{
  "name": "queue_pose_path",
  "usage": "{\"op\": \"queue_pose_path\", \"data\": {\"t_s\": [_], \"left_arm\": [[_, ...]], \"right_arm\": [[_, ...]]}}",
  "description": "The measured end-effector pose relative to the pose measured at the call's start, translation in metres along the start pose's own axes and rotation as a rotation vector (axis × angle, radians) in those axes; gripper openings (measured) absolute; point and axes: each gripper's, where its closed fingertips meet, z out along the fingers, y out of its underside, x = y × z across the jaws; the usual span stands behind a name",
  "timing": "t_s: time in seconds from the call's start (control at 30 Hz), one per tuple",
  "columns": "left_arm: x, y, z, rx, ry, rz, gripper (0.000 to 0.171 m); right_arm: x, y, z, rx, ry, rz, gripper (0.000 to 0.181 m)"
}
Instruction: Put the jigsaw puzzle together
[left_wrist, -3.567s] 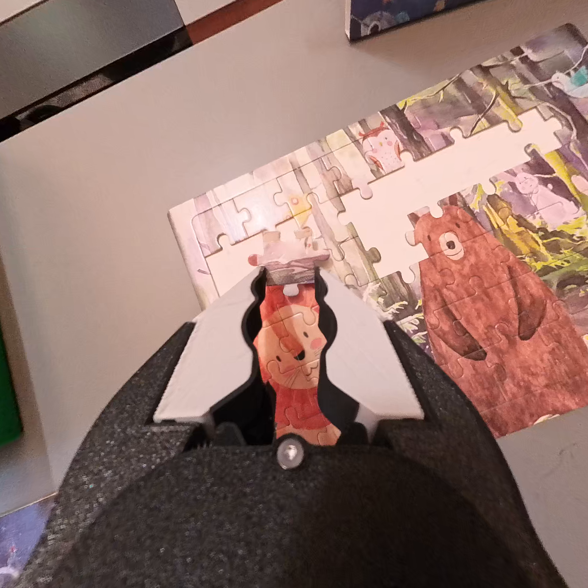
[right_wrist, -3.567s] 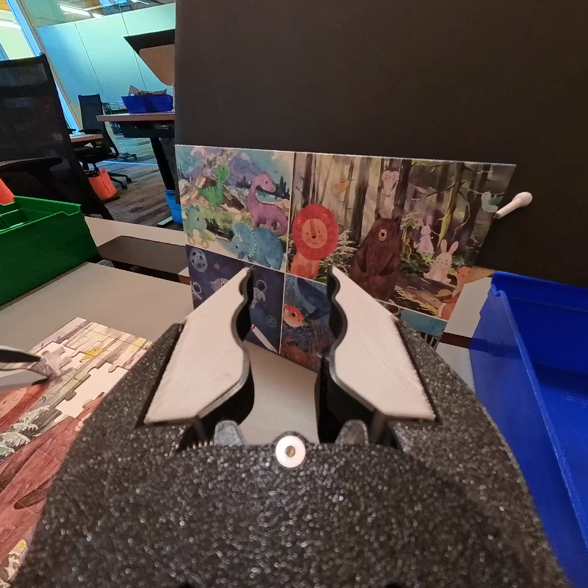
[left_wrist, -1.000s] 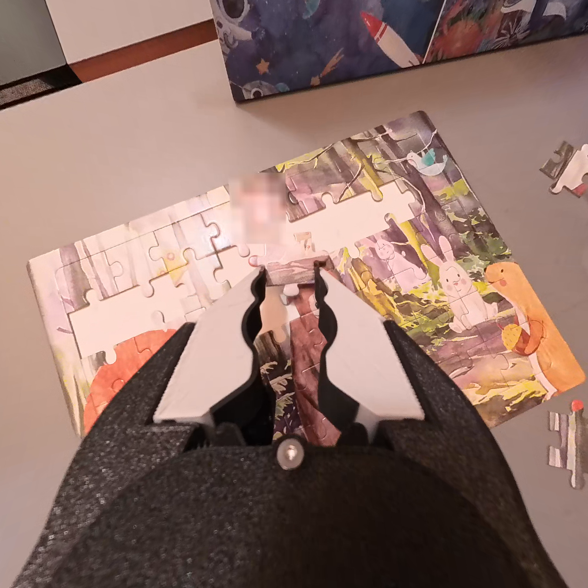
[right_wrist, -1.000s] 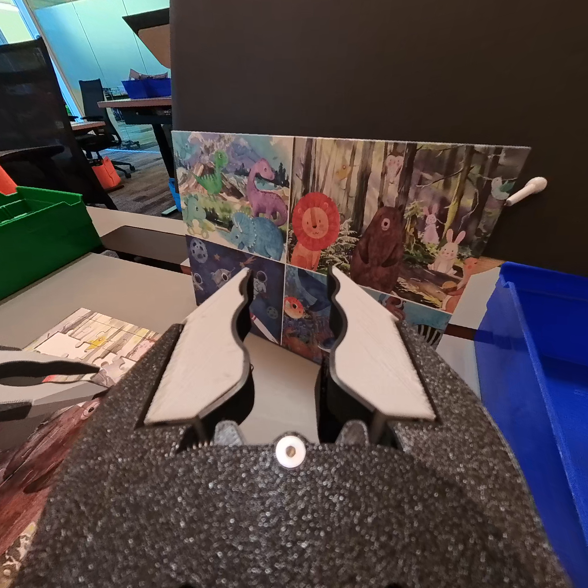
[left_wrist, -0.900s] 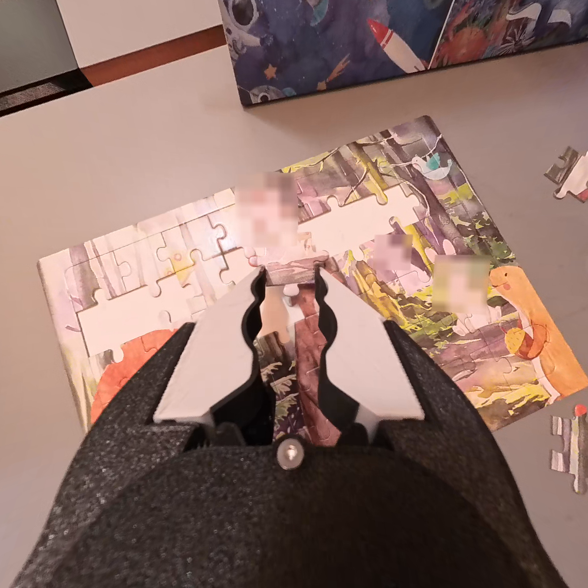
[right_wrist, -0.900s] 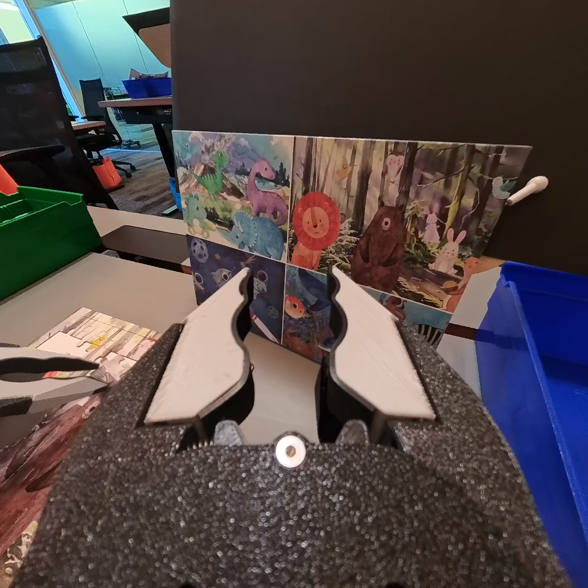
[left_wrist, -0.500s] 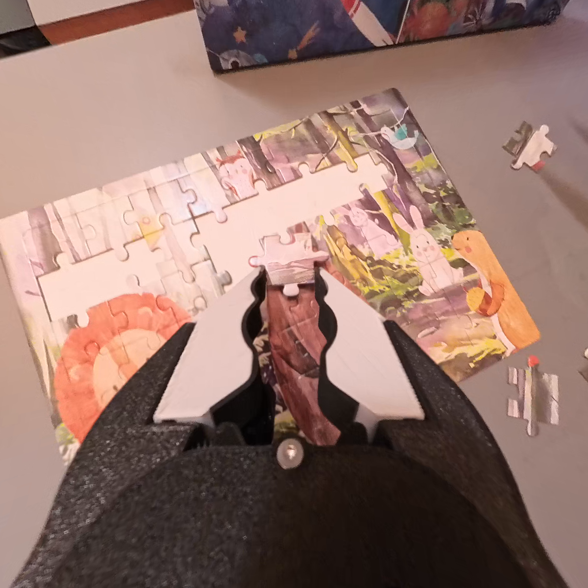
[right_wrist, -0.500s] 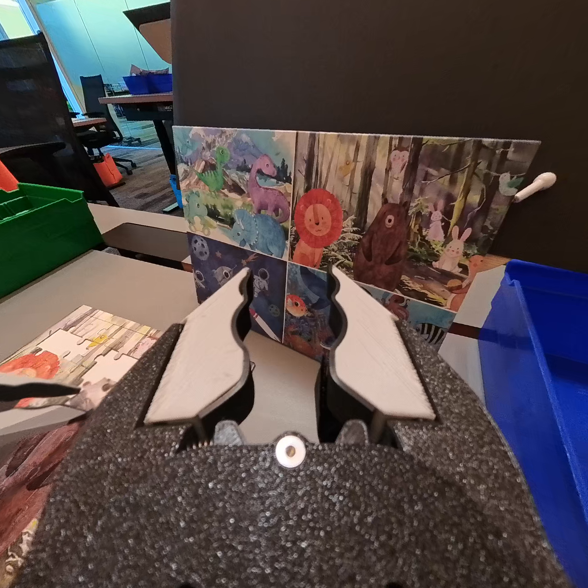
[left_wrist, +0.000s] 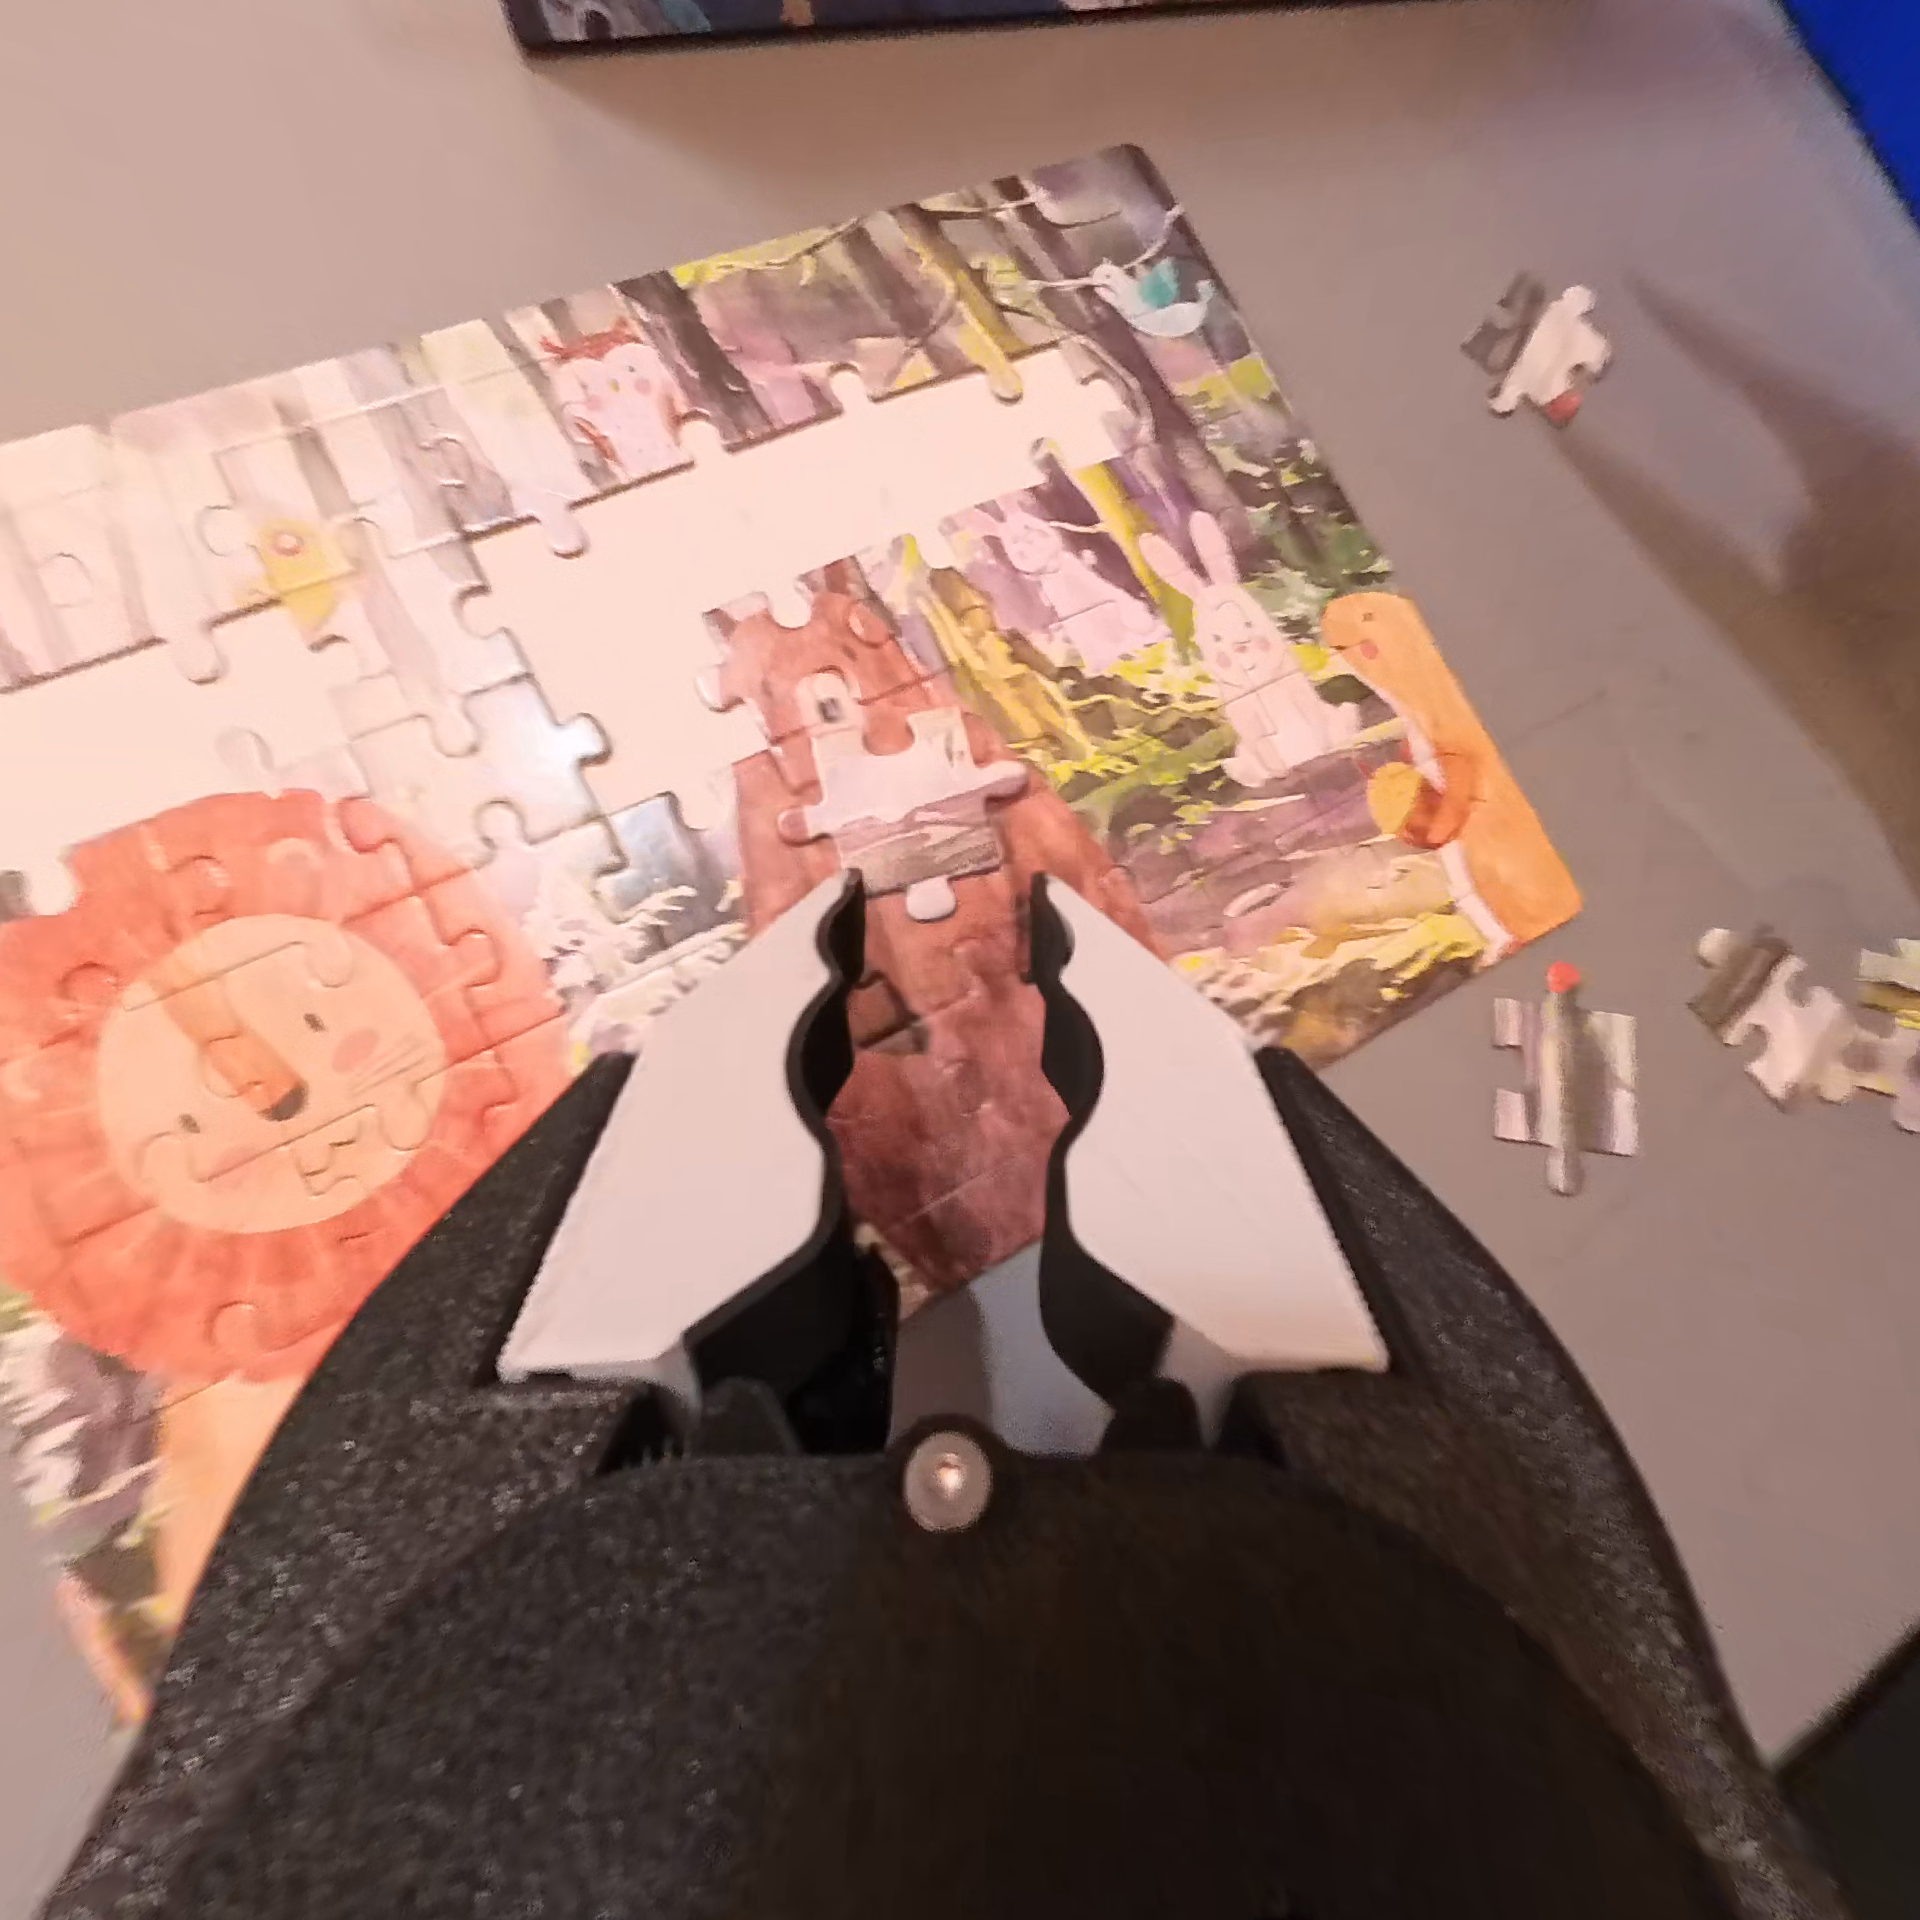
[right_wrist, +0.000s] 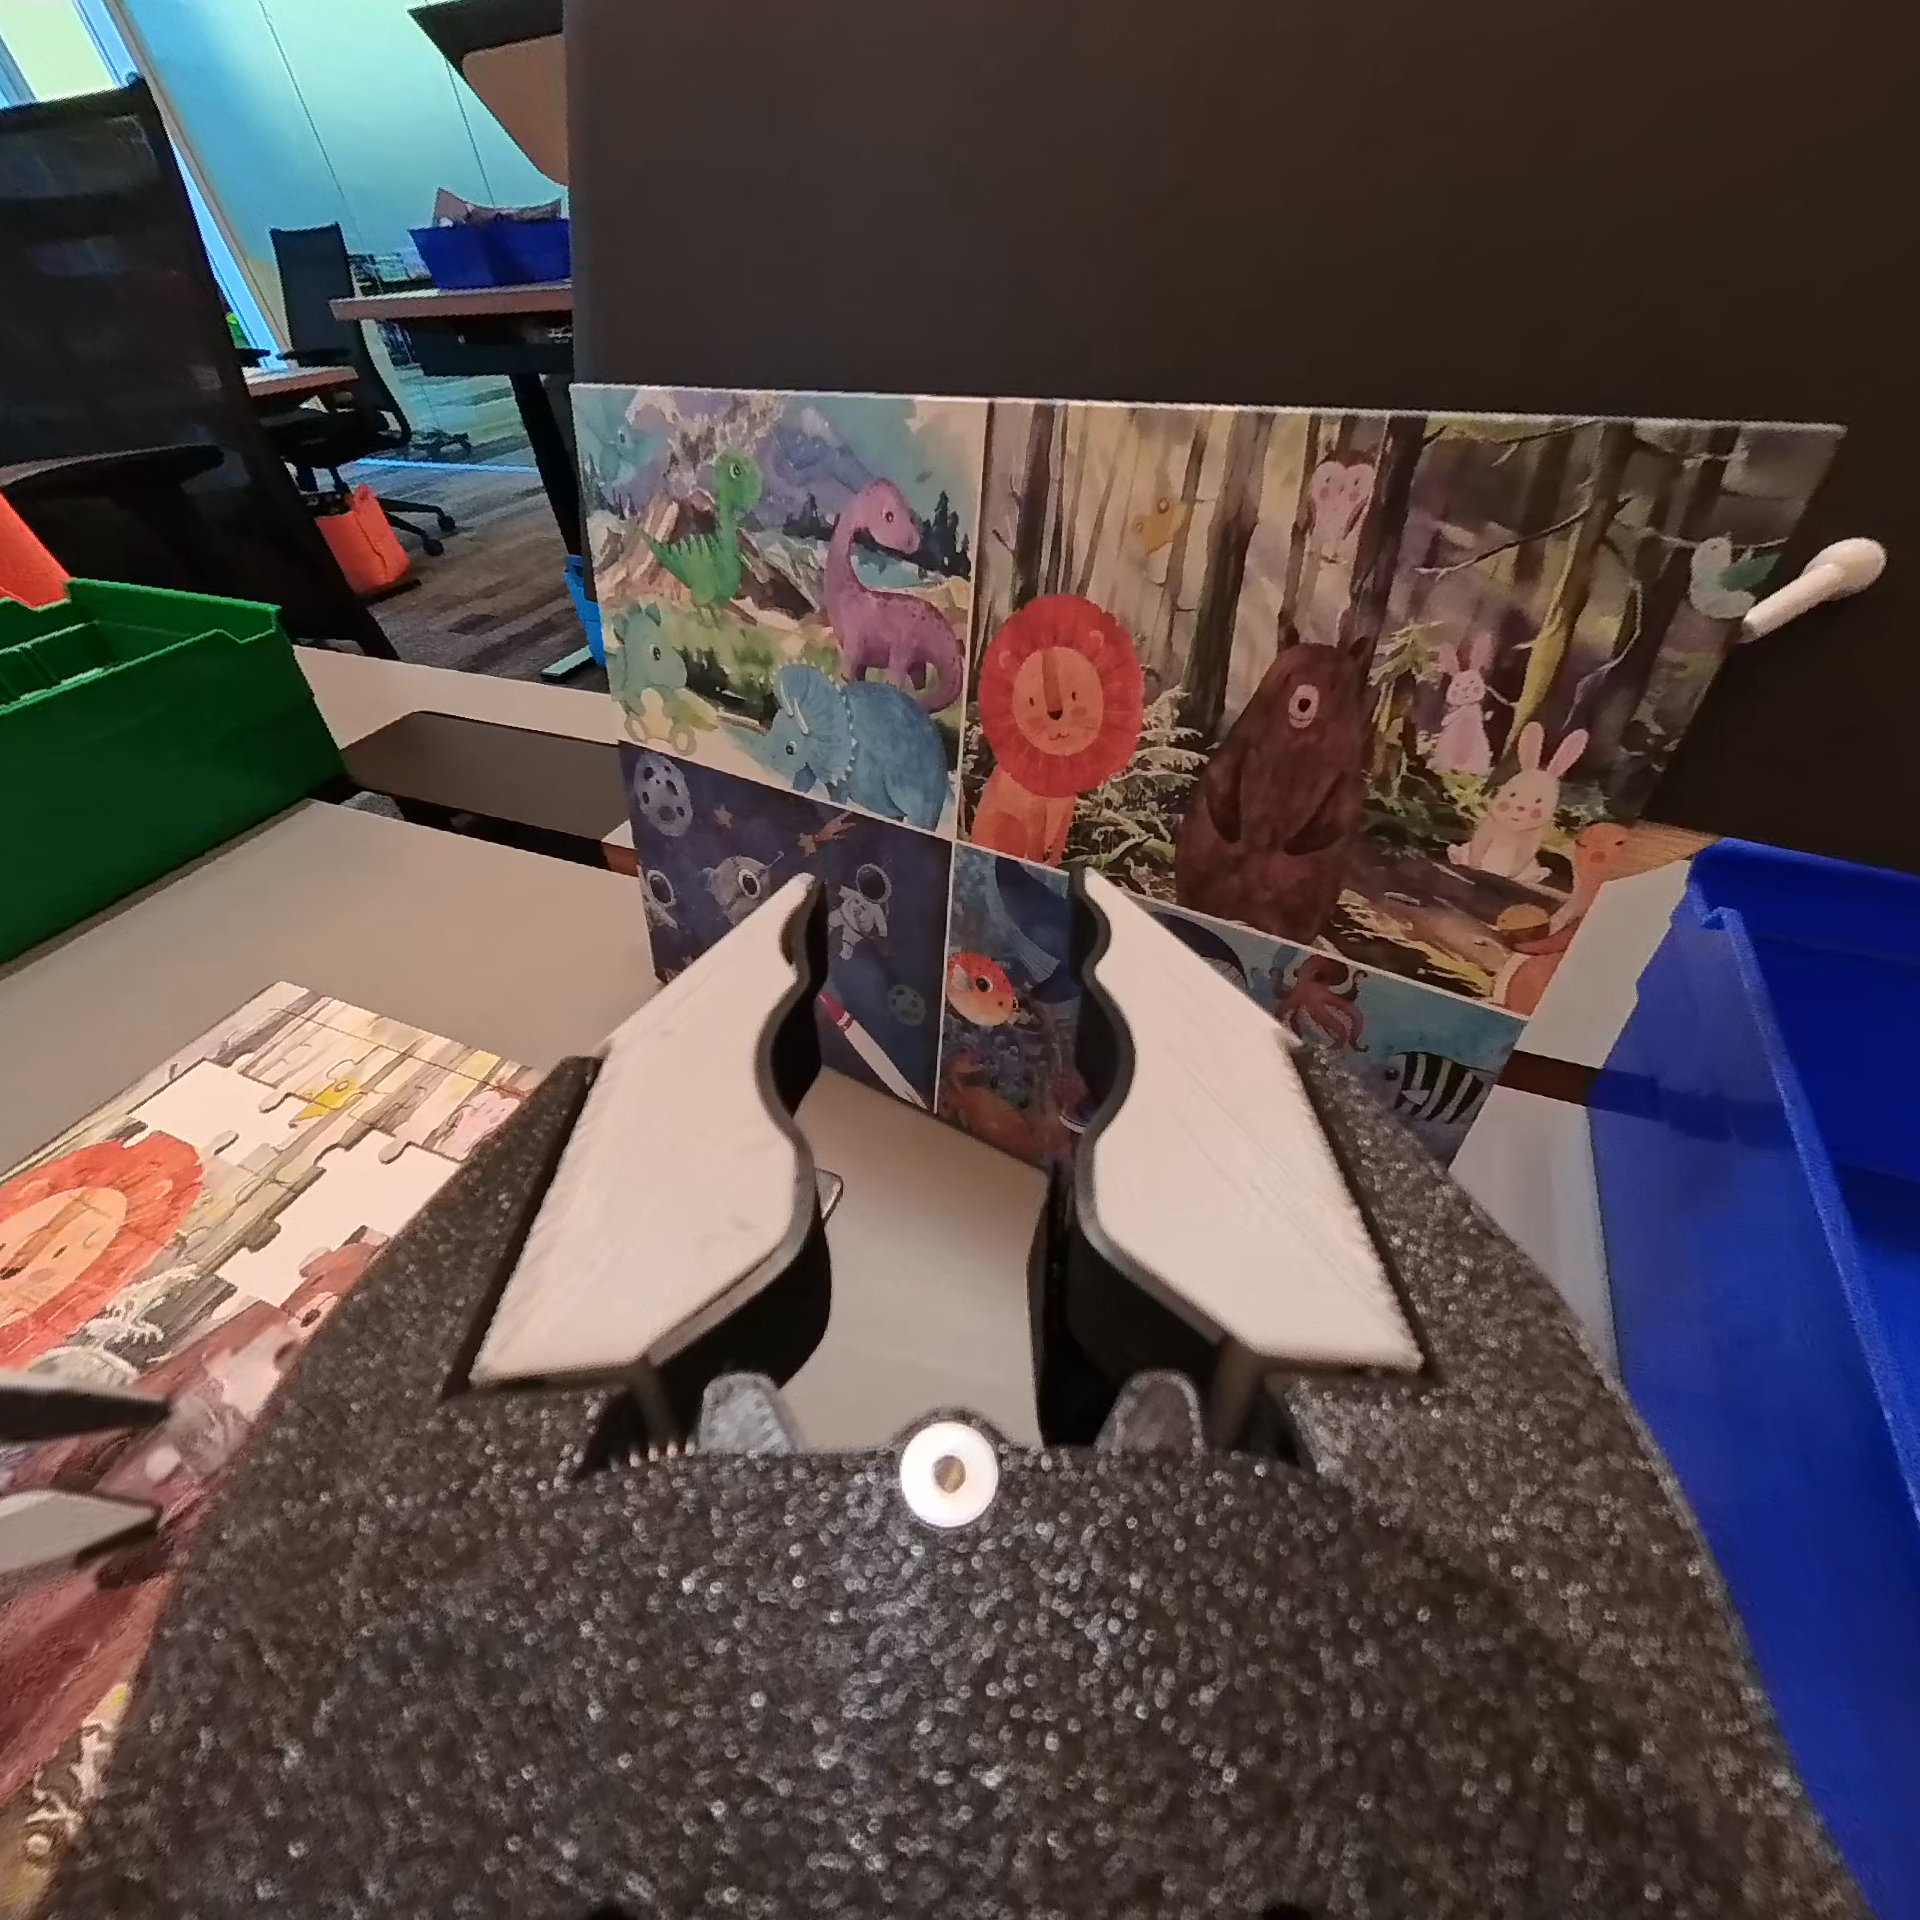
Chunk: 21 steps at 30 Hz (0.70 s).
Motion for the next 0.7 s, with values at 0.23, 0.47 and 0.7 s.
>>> {"op": "queue_pose_path", "data": {"t_s": [0.23, 0.47, 0.7], "left_arm": [[0.043, 0.001, -0.006, 0.007, 0.201, 0.071, 0.031], [-0.004, 0.003, 0.000, -0.050, 0.102, 0.499, 0.030], [0.010, 0.003, 0.003, -0.054, 0.300, 0.466, 0.028]], "right_arm": [[-0.001, 0.002, 0.001, -0.007, 0.000, -0.011, 0.046], [-0.003, 0.000, 0.000, -0.006, -0.005, -0.015, 0.046], [0.000, 0.000, -0.001, -0.004, -0.005, -0.003, 0.046]]}}
